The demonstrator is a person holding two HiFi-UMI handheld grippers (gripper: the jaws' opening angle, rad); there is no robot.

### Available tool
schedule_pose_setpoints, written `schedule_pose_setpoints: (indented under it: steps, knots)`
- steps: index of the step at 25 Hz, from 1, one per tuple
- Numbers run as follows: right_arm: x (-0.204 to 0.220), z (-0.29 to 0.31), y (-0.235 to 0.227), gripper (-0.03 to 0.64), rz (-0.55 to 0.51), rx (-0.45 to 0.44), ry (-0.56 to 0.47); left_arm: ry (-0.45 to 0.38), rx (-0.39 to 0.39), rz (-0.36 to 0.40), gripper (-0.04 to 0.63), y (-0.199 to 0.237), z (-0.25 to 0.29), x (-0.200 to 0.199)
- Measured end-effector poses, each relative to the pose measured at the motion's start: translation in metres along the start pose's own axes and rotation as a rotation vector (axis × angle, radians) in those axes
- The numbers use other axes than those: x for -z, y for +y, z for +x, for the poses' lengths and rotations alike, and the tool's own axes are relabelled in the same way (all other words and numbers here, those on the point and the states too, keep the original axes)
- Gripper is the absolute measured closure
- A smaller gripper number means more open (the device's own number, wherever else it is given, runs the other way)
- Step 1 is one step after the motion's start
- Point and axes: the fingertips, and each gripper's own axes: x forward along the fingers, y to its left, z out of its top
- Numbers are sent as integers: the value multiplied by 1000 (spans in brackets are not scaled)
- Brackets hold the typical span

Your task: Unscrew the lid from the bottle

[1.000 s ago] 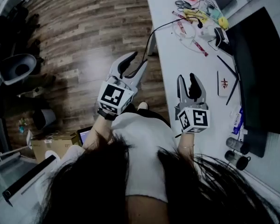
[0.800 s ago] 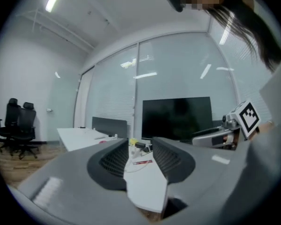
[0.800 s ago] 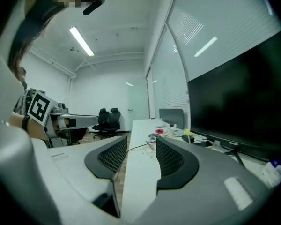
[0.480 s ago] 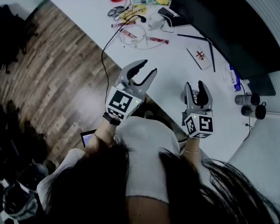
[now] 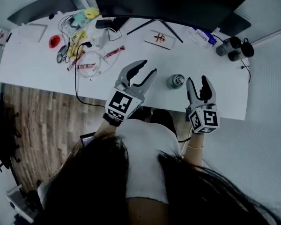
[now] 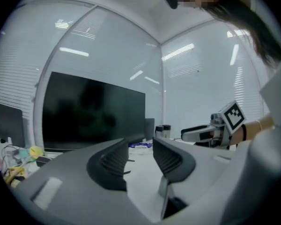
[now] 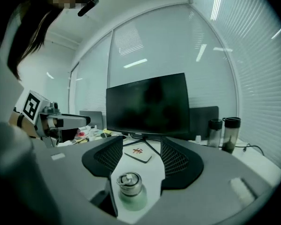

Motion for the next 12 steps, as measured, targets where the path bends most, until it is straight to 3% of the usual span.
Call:
schedule_pose_setpoints:
  steps: [6,12]
  knots:
    - [9,-26,-30,391,29,149,22,17,206,-15,425,-29,43,7]
    - [18,-33,-38,391,60,162,47,33,278,-31,421,-47,63,13]
